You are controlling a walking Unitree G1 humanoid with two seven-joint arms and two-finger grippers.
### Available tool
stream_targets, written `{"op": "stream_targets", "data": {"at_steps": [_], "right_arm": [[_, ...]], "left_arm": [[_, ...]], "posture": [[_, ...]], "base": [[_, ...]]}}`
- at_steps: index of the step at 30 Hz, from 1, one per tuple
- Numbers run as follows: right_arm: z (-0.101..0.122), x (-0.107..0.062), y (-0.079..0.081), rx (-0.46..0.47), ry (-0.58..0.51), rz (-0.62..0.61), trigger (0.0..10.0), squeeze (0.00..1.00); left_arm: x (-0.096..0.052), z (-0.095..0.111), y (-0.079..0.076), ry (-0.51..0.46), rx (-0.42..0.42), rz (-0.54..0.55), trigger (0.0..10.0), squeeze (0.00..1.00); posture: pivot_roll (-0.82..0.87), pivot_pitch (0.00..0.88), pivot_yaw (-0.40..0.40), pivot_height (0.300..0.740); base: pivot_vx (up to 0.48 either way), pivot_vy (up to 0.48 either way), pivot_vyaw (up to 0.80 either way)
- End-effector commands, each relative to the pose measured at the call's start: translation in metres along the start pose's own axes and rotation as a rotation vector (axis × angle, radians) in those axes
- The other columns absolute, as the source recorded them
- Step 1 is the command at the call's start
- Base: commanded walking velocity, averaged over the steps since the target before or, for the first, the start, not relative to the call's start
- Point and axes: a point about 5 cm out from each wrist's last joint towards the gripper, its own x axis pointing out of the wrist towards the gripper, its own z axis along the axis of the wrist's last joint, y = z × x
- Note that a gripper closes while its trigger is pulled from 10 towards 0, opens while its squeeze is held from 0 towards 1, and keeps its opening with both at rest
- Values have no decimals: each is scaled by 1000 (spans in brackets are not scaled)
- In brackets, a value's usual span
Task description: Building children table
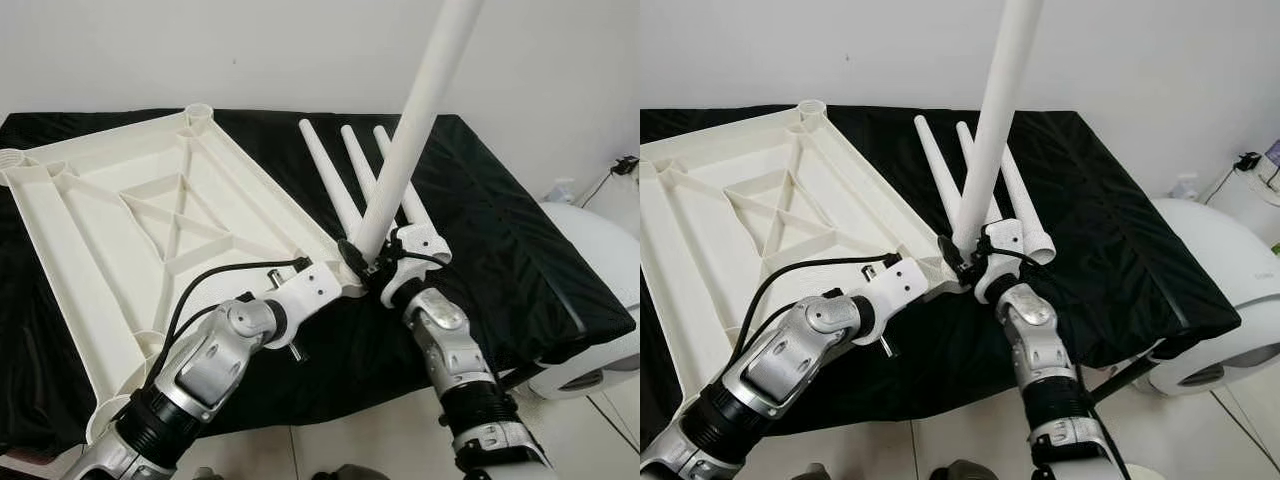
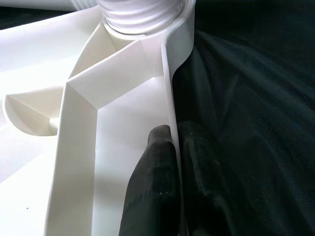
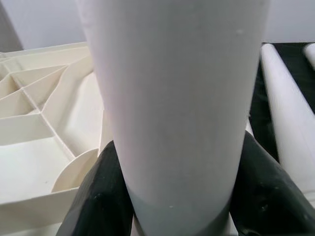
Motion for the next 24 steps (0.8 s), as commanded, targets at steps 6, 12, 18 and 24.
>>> {"op": "stream_targets", "data": {"at_steps": [6, 12, 18, 24], "right_arm": [[1, 10, 8, 23, 28, -229, 10000, 0], [6, 10, 18, 6, -4, -249, 10000, 0], [9, 8, 12, -7, -7, -260, 10000, 941], [10, 6, 12, 16, -24, -240, 10000, 1000]], "left_arm": [[9, 4, -30, -31, 3, -155, 10000, 0], [9, 4, -30, -31, -1, -155, 10000, 0], [9, 4, -30, -30, -4, -153, 10000, 0], [9, 5, -30, -31, -5, -149, 10000, 0]], "posture": [[38, 0, -115, 740], [36, 0, -114, 740], [30, 0, -113, 740], [29, 0, -112, 740]], "base": [[0, 0, 0], [0, 0, 0], [0, 0, 0], [0, 0, 0]]}}
